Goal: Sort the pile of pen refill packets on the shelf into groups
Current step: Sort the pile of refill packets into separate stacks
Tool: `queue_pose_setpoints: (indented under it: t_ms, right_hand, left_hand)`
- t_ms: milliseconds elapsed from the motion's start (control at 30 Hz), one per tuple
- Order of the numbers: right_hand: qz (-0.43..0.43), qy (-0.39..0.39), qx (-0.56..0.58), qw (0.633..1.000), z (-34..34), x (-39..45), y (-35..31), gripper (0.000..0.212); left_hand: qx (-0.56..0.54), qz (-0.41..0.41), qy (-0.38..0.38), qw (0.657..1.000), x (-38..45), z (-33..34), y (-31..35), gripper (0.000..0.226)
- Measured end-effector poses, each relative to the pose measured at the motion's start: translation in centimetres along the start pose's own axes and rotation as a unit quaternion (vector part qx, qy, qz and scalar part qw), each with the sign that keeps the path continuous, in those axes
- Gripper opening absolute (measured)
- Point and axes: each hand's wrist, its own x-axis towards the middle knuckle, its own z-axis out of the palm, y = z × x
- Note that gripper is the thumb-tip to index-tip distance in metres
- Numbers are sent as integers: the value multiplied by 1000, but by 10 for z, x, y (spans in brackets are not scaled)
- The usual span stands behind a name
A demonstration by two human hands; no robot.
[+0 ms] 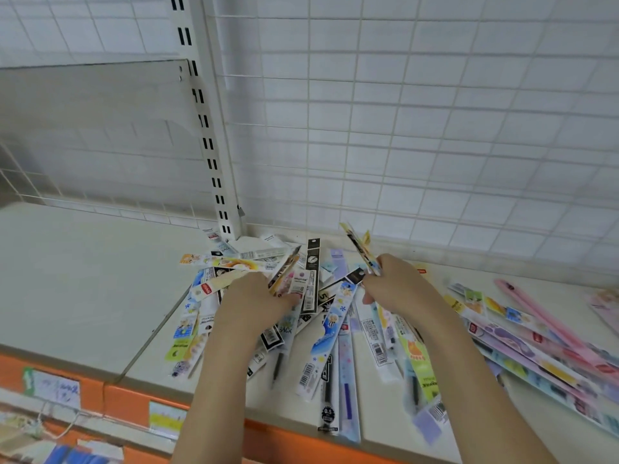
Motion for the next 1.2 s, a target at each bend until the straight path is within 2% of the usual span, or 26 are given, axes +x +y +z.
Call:
queue_pose_setpoints:
  t_ms: [67,167,267,333,467,667,800,900,1033,1100,1200]
  right_hand:
    - [-2,4,34,999,-3,-7,7,9]
    - [-20,48,69,996,-6,-14,17,9]
    - [-10,84,103,991,-11,-18,22,33]
    - [-12,100,113,988,-15,-23,21,37]
    - [-5,113,124,986,-18,-27,27,33]
    - [4,89,222,971,-23,-33,40,8]
    - [-25,153,223,962,-26,-43,50,6]
    - [-36,181,248,951,-26,-49,53,9]
    - [-35,185,266,945,-23,-49,59,10]
    - [-31,186,270,944,-20,-47,64,10]
    - [-34,191,263,945,-17,-45,66,13]
  left_hand:
    - [30,-4,-12,999,0,9,3,41]
    - [39,-5,-22,999,1,16,4,41]
    - [18,-2,-33,999,3,15,4,34]
    - [17,9,-31,999,3,12,3,31]
    - [-15,25,-8,1000,-1,0,10,36]
    - [-55,51,27,997,7,-7,24,34]
    - [-129,79,52,987,18,1,43,23]
    - [-234,54,61,969,26,9,60,21]
    - [-141,76,90,983,35,25,71,41]
    - [-43,66,53,995,39,31,72,45]
    - [75,56,1,996,41,39,72,45]
